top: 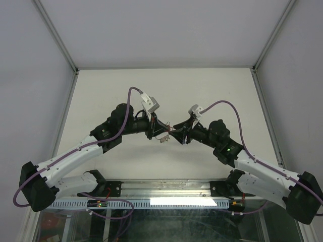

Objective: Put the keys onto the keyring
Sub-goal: Insert the key onto the keyring, then place the keyring at the center of the board.

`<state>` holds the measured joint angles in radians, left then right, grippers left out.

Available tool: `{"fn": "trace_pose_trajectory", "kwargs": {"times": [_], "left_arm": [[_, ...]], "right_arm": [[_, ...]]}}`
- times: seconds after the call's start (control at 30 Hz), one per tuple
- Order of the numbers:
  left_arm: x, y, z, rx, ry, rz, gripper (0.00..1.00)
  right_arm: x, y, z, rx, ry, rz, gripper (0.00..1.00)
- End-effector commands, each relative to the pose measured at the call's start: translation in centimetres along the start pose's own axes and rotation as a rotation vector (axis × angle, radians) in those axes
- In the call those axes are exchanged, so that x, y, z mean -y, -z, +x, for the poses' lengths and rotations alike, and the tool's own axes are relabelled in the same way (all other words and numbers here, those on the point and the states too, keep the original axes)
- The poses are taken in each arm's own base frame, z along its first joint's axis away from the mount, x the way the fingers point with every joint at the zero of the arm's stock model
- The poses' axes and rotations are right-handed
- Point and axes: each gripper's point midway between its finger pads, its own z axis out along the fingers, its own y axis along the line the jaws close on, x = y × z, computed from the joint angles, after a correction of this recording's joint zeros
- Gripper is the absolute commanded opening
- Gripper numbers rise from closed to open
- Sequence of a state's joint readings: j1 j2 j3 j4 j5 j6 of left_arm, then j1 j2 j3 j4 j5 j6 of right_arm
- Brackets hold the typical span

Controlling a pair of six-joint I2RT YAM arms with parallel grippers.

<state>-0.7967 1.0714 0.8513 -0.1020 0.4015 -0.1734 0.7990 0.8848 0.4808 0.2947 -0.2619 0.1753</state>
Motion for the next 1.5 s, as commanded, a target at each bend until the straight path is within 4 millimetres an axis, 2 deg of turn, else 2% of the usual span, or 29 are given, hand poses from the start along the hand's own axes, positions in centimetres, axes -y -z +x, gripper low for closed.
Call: {"fn": "trace_pose_trajectory", "kwargs": {"times": [0.0,0.13,0.23,0.33,0.5,0.57,0.73,0.8,0.9,1.07,1.13,1.2,1.3,1.47], "left_arm": [[1.4,0.4,-2.8,0.099,-0.022,0.059,0.0],[1.3,0.3,-2.9,0.104,-0.016,0.053,0.0],[0.4,0.2,-2.7,0.101,-0.003,0.011,0.0],[-0.3,0.1,-2.3,0.09,0.023,-0.005,0.0],[-1.2,-0.1,-1.3,0.073,0.062,-0.024,0.0],[-1.6,0.0,-1.1,0.074,0.075,-0.038,0.02],[-3.1,0.9,-1.2,0.102,0.089,-0.118,0.39],[-3.8,1.6,-1.7,0.125,0.083,-0.169,0.49],[-5.1,3.3,-2.8,0.166,0.072,-0.274,0.59],[-7.0,6.1,-4.6,0.22,0.031,-0.442,0.64],[-7.7,7.2,-5.1,0.231,0.014,-0.504,0.66],[-8.0,8.2,-5.6,0.243,-0.001,-0.549,0.67],[-8.7,9.8,-6.1,0.272,-0.015,-0.623,0.68],[-9.2,11.7,-6.3,0.292,-0.019,-0.704,0.68]], "right_arm": [[-0.5,-0.7,-2.8,0.115,0.01,-0.03,0.42],[-0.6,-0.8,-2.7,0.116,0.008,-0.043,0.35],[-0.5,-0.8,-2.4,0.104,0.006,-0.038,0.3],[-0.4,-0.7,-2.1,0.09,0.0,-0.03,0.15],[-0.4,-0.6,-1.9,0.092,-0.01,-0.028,0.0],[-0.3,-0.6,-1.9,0.091,-0.012,-0.026,0.0],[0.2,-0.6,-1.7,0.036,-0.017,0.013,0.0],[0.8,-0.4,-1.4,-0.01,-0.029,0.057,0.0],[1.9,-0.3,-0.4,-0.115,-0.045,0.13,0.0],[2.5,-0.6,0.4,-0.238,-0.099,0.191,0.0],[2.6,-1.0,1.1,-0.338,-0.144,0.221,0.0],[0.8,-2.2,1.1,-0.434,-0.157,0.152,0.0],[-1.8,-4.0,2.9,-0.523,-0.127,0.066,0.0],[-1.7,-6.4,4.7,-0.57,-0.211,0.096,0.0]]}}
